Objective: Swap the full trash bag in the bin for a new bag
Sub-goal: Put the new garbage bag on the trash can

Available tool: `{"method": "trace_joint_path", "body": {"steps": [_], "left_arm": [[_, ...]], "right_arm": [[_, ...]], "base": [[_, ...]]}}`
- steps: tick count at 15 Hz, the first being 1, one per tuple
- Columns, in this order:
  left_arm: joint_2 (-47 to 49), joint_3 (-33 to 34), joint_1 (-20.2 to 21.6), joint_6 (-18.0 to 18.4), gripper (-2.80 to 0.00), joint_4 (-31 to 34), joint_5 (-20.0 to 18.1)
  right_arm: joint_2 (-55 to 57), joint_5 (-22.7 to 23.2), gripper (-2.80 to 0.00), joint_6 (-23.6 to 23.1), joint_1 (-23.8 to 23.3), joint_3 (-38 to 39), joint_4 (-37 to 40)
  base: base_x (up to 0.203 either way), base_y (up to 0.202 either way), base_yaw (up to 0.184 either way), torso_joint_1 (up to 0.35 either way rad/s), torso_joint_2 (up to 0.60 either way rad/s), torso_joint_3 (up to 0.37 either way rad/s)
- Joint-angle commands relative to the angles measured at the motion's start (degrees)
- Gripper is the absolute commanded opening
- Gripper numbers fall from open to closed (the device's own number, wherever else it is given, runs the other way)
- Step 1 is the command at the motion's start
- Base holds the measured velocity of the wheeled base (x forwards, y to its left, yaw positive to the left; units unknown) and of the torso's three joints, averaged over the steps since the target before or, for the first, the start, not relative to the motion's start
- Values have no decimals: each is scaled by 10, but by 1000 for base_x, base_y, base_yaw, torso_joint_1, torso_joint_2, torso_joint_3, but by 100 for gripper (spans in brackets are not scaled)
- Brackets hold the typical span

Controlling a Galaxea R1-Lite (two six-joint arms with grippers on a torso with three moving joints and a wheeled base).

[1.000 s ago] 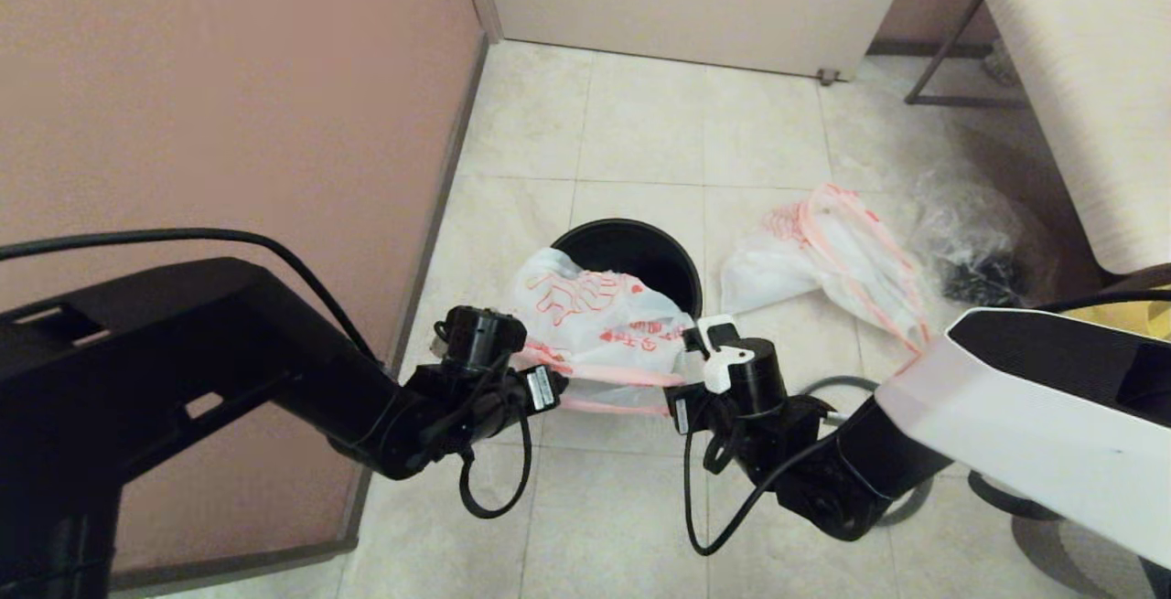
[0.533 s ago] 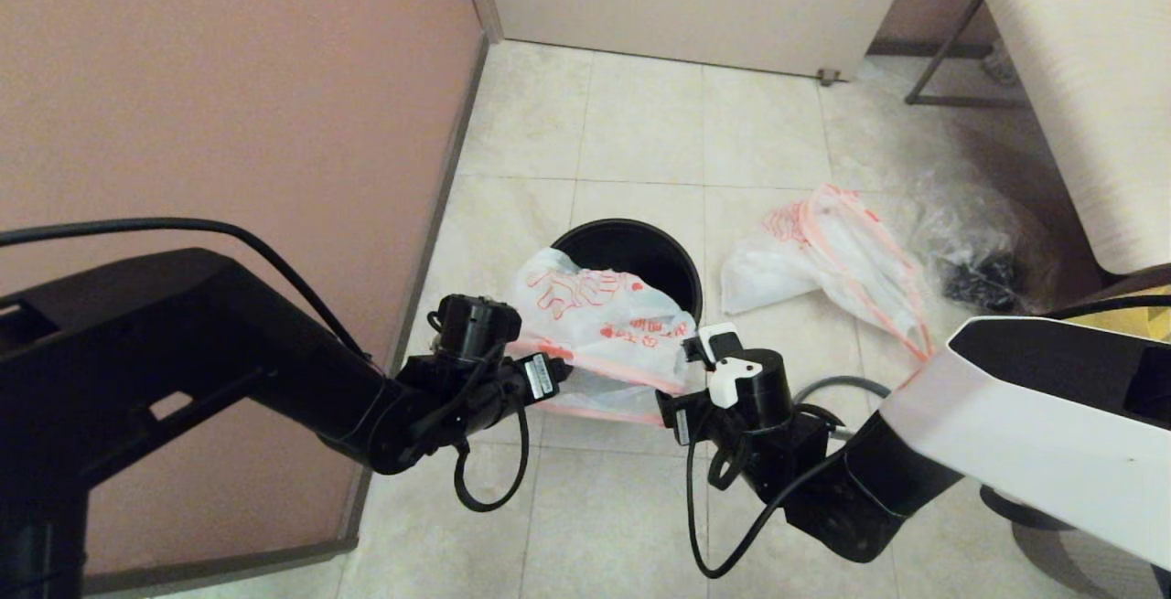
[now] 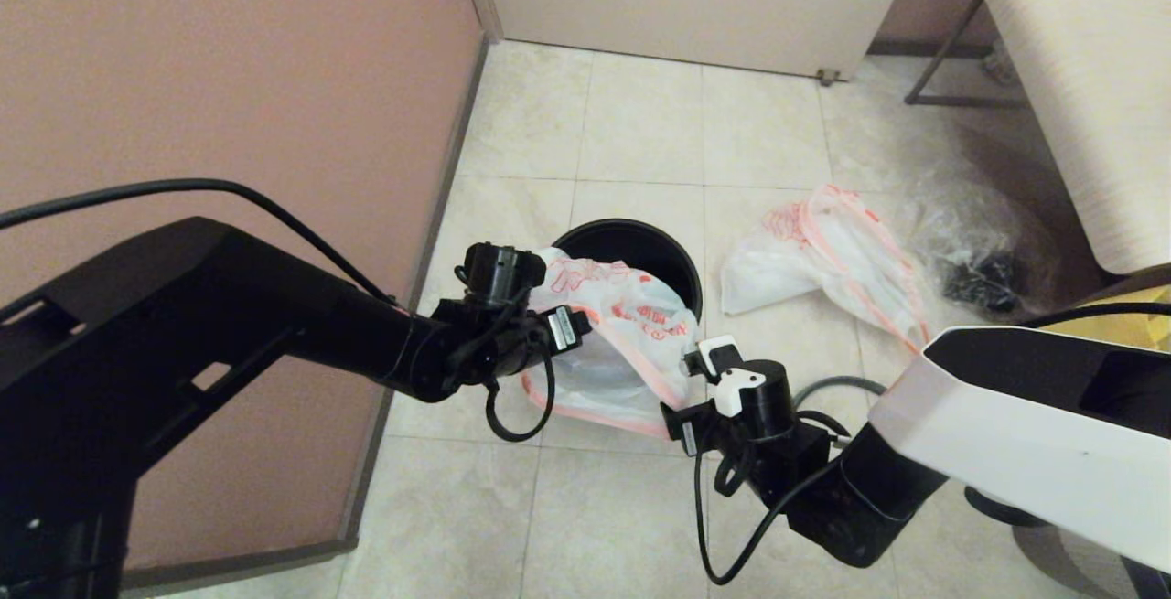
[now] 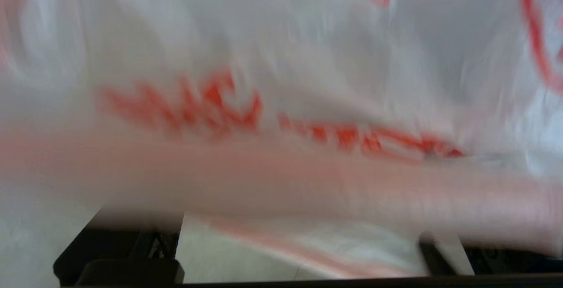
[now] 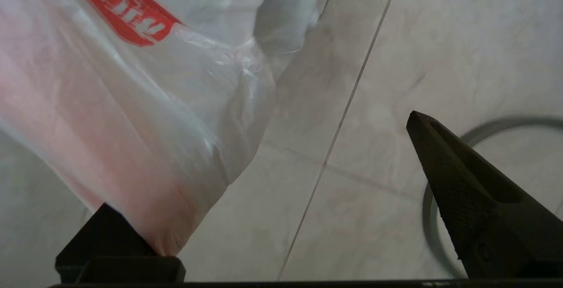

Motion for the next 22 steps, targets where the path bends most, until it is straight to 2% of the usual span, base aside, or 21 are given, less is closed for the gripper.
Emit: {"method": "trace_joint_path", "body": {"steps": [1,4,8,11,14,17,22], "left_arm": [[17,-51,1,-2,0,23,0],[37,-117,-1,-2,0,59,0],[44,-142,-6,-2,0,80,-1],[31,-102,-14,-3,0,77,0],[19,-78,-23,-16,0,72,-1],[5,-64,-34,-22,0,75,0],[-24,4,-44,-33,0,72,1]], "right_arm": [[18,-2,0,-7,-12,-16,-6],[19,-1,0,-20,-23,-33,-22],[11,-1,0,-19,-15,-25,-22],[1,-1,0,-16,2,-4,-23],[0,-1,0,-16,7,12,-68],[-24,-5,0,-16,26,55,-76],[-65,-2,0,-13,43,125,-94]], "base": [[0,0,0,0,0,0],[0,0,0,0,0,0],[0,0,0,0,0,0],[0,0,0,0,0,0],[0,0,0,0,0,0],[0,0,0,0,0,0],[0,0,0,0,0,0]]}}
